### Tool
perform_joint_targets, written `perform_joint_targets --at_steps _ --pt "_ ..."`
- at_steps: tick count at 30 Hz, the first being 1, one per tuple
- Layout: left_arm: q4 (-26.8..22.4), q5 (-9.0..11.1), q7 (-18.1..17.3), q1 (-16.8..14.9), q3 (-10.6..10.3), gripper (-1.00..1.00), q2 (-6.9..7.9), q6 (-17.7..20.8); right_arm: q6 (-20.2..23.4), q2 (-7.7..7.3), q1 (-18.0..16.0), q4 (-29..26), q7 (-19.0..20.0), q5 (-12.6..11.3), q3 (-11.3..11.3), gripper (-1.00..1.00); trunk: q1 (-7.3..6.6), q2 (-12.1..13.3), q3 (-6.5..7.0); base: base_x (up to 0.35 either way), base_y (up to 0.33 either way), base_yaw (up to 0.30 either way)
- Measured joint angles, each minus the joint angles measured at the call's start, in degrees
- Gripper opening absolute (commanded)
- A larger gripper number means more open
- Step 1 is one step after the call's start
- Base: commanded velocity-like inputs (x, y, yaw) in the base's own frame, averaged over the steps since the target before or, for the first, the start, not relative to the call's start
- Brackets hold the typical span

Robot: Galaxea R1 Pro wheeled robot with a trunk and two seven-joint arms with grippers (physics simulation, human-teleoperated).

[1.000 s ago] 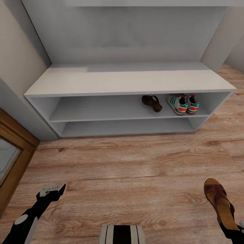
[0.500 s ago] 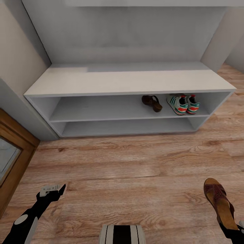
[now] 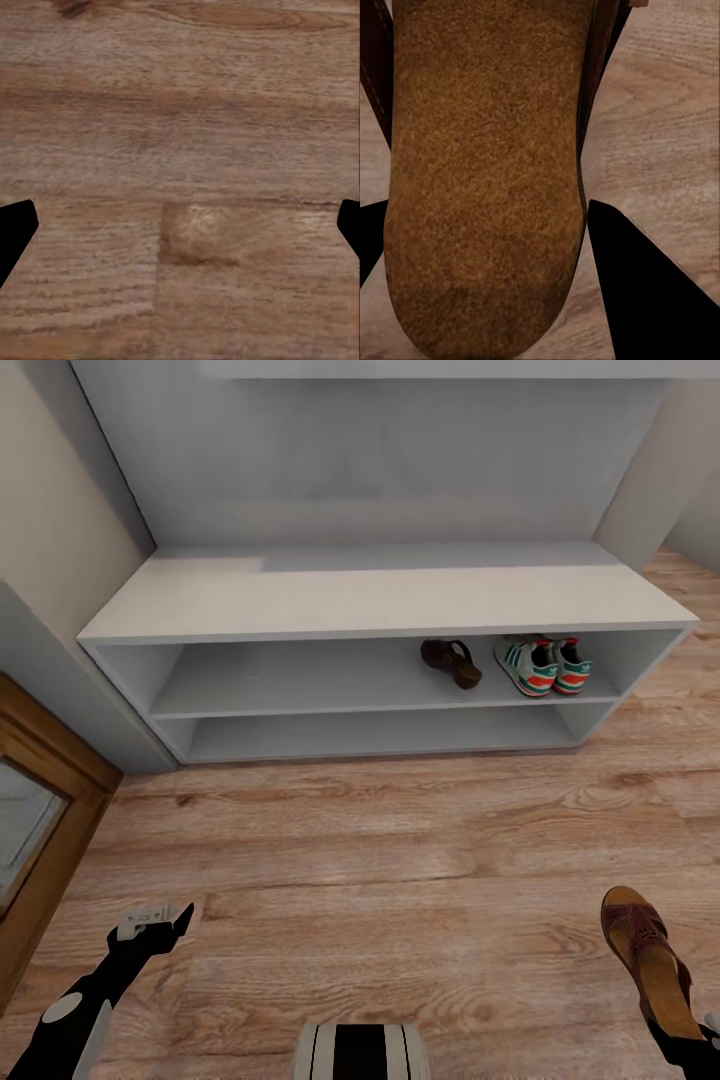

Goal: Pick up the two gym shoes and the two sandals from the corridor floor and place them onto the hallstand (shoe rack) in the corridor, making sure they are on the rack and not on the floor. Arrange them so the two gym shoes are next to each other and the two sandals are next to each other.

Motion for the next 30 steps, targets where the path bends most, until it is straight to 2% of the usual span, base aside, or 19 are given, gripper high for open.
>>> perform_joint_targets --at_steps 8,25,27,30 --pt "0.00 -0.03 -0.07 0.00 0.00 1.00 0.00 0.00 -0.01 0.00 0.00 0.15 0.00 0.01 0.02 -1.00 0.00 0.00 0.00 -0.058 0.089 0.000" --pt "0.00 -0.04 -0.09 0.00 0.00 1.00 0.00 0.00 0.07 0.00 -0.23 0.18 0.00 -0.08 0.12 -1.00 0.00 0.00 0.00 -0.005 0.007 0.000" --pt "0.01 -0.05 -0.09 -0.01 -0.02 1.00 -0.04 0.00 0.70 0.09 -0.55 -0.22 -0.01 -0.26 1.23 -1.00 0.00 0.00 0.00 0.000 0.000 0.000" --pt "0.04 -0.05 -0.09 -0.01 -0.06 1.00 -0.07 -0.01 4.29 0.92 -1.62 -2.55 -0.16 -0.48 5.35 -1.00 0.00 0.00 0.00 0.000 0.000 0.000"
